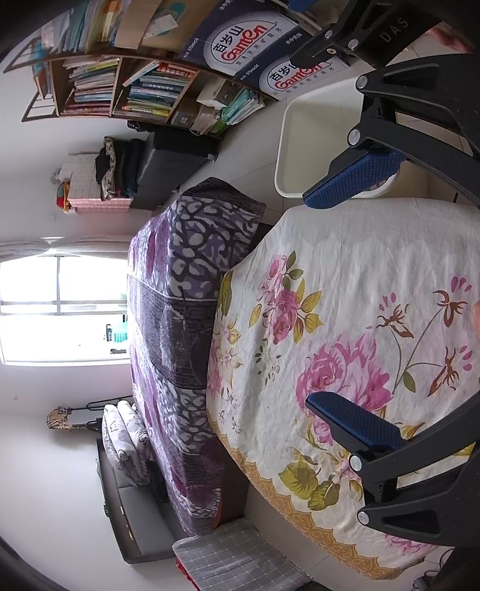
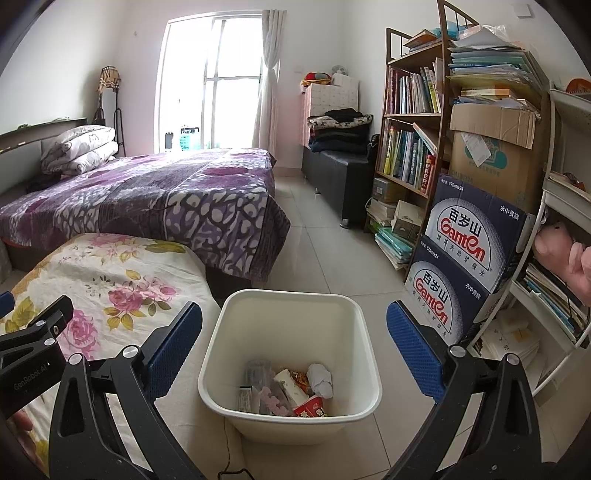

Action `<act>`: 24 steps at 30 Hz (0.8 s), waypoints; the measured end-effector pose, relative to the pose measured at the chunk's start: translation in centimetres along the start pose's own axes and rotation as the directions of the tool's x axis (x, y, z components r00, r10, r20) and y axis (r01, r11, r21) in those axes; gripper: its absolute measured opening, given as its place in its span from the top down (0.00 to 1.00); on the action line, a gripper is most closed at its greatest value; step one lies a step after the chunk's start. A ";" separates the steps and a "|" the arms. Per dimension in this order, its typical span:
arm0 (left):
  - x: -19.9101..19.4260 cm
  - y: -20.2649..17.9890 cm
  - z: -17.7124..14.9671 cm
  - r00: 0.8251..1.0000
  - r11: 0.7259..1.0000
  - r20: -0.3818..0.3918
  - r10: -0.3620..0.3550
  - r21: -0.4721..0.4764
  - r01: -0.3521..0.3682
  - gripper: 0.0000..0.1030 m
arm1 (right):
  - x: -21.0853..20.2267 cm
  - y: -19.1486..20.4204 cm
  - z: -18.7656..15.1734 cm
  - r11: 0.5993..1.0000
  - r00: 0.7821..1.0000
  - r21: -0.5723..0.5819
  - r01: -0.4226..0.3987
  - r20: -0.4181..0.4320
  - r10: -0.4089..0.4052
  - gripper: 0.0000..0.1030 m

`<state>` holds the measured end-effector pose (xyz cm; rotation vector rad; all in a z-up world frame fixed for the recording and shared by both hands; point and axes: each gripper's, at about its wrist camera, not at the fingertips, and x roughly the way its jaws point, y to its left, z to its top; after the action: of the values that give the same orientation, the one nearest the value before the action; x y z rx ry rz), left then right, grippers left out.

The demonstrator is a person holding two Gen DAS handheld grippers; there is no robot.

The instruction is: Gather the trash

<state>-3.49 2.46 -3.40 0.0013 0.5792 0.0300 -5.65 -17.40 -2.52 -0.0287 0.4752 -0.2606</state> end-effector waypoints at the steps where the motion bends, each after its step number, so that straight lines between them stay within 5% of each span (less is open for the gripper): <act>1: 0.0 0.0 0.0 1.000 1.000 0.000 0.001 0.000 -0.001 0.07 | 0.0 0.0 0.0 1.000 1.000 0.000 0.000 0.000 0.000 0.07; 24: 0.4 -0.1 -0.4 1.000 1.000 -0.019 -0.016 0.018 0.017 0.08 | 0.9 -0.2 -0.4 1.000 0.998 -0.006 -0.014 -0.057 0.014 0.07</act>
<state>-3.42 2.35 -3.98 0.0142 0.5979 0.0087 -5.08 -17.78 -3.28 -0.0240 0.5330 -0.2470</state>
